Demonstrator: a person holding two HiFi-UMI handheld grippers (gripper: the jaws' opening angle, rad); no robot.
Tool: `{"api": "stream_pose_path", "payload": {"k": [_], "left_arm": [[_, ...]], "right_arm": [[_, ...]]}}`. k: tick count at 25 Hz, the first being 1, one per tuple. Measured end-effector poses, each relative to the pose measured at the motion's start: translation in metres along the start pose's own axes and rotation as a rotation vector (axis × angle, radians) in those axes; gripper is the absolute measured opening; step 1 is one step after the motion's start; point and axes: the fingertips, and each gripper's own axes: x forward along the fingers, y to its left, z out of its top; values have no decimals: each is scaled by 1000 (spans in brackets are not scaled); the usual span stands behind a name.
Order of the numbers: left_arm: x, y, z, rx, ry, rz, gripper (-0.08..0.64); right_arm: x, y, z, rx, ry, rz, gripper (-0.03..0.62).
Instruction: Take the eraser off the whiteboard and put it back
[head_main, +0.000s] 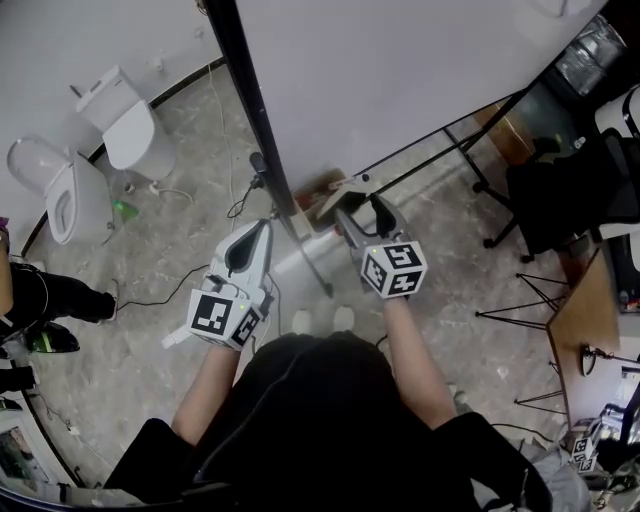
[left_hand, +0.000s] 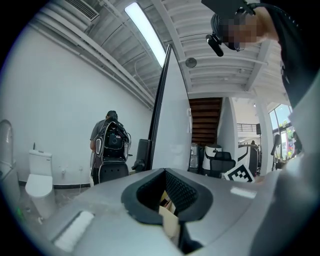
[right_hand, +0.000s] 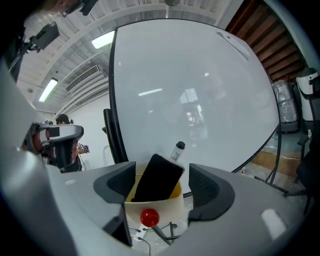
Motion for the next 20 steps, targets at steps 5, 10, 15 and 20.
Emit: {"api": "stream_pose_path", "payload": {"k": [5,10,15,20], "left_arm": [[-6,5,0,3,6,23,3],[-12,12,-2,2,8,44,3],[-16,17,0,1,8,61,3],[-21,21,0,1,5,66,3]], "right_arm": [[10,-3,-2,36,-2,-10,347],[19,-6,-3,77,-12,-29,347],[26,-8,0,108,-24,-50,347],[31,-6,-1,107,-17,-69,347]]}}
